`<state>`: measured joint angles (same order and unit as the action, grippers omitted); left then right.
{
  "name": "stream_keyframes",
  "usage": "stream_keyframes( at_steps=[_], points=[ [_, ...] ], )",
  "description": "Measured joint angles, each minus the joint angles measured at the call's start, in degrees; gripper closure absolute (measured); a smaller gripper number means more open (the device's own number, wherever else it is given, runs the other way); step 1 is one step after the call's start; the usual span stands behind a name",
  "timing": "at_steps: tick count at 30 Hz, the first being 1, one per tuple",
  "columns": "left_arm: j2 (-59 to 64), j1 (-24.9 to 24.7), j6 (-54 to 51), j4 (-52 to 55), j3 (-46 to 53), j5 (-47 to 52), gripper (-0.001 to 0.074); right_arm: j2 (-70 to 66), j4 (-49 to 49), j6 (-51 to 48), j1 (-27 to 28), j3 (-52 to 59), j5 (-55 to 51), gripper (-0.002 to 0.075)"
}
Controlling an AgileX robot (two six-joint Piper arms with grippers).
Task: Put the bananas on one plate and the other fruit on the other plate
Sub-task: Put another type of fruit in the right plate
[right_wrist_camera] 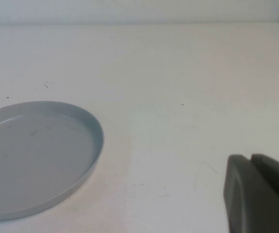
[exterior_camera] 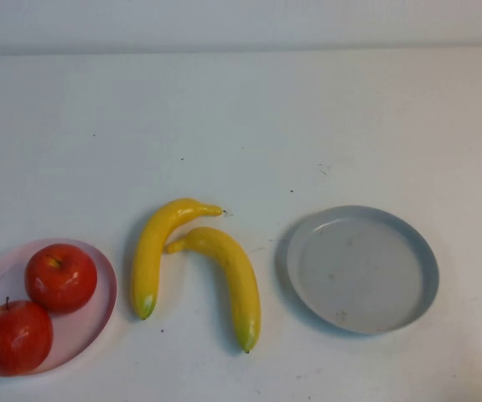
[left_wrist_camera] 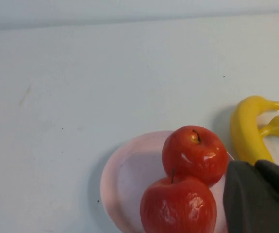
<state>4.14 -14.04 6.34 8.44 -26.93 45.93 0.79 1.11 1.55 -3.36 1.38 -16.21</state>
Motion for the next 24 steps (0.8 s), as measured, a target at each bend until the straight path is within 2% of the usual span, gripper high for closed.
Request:
stream_keyframes(
  at_steps=[4, 10, 19, 21, 24],
  points=[
    [0.00, 0.00, -0.38, 0.18, 1.33, -3.44, 0.0738, 0.00, 0.00, 0.00, 0.00, 0.00, 0.00, 0.0743],
    [0.00, 0.00, -2.60, 0.18, 6.08, -15.10, 0.0739, 0.00, 0.00, 0.00, 0.00, 0.00, 0.00, 0.0743],
    [0.00, 0.00, -6.74, 1.47, 22.69, -54.11, 0.0739, 0.00, 0.00, 0.00, 0.00, 0.00, 0.00, 0.0743],
    [-0.08, 0.00, -10.77, -2.62, 26.38, -59.40, 0.0739, 0.00, 0.00, 0.00, 0.00, 0.00, 0.00, 0.0743],
    [-0.60, 1.29, -20.04, -15.38, 28.22, -59.78, 0.0739, 0.00, 0.00, 0.00, 0.00, 0.00, 0.00, 0.0743]
  ],
)
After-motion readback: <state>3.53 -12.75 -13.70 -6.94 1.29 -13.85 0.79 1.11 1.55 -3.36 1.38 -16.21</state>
